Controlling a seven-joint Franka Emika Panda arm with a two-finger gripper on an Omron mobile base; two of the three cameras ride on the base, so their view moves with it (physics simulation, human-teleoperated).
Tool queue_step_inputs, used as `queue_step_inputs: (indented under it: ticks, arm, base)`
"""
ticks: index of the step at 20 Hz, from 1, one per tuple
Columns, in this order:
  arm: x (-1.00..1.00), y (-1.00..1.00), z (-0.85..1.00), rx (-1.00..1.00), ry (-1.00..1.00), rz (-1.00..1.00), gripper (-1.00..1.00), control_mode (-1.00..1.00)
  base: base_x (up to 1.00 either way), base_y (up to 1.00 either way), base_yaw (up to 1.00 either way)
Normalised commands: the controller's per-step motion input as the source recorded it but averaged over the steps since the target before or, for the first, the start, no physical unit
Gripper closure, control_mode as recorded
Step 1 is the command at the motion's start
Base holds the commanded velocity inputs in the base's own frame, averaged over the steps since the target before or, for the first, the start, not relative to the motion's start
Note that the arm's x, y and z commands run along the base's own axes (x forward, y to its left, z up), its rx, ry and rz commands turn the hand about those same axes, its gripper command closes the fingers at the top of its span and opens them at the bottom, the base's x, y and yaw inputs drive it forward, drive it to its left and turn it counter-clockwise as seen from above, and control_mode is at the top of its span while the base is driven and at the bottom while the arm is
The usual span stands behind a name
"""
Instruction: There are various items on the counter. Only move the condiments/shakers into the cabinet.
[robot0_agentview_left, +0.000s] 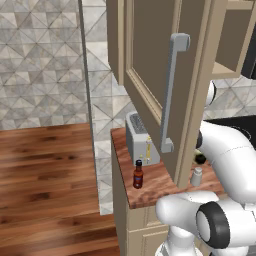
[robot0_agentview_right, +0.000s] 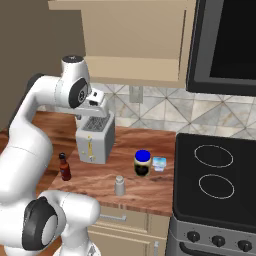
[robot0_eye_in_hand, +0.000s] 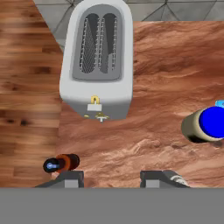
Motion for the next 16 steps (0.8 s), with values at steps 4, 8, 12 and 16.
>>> queue_step_inputs:
  ticks: [4, 8, 12, 16]
  arm:
    - [0.00, 0.00, 0.00, 0.00, 0.00, 0.00, -1.00, -1.00]
    - [-0.41, -0.45, -0.21, 0.02, 0.01, -0.01, -1.00, -1.00]
    - [-0.76, -0.81, -0.36, 0.06, 0.00, -0.07, -1.00, -1.00]
    - [-0.60, -0.78, -0.37, 0.03, 0.01, -0.08, -1.00, -1.00]
  base:
    - [0.00, 0.00, 0.00]
    - [0.00, 0.00, 0.00]
    - [0.00, 0.00, 0.00]
    - [0.00, 0.00, 0.00]
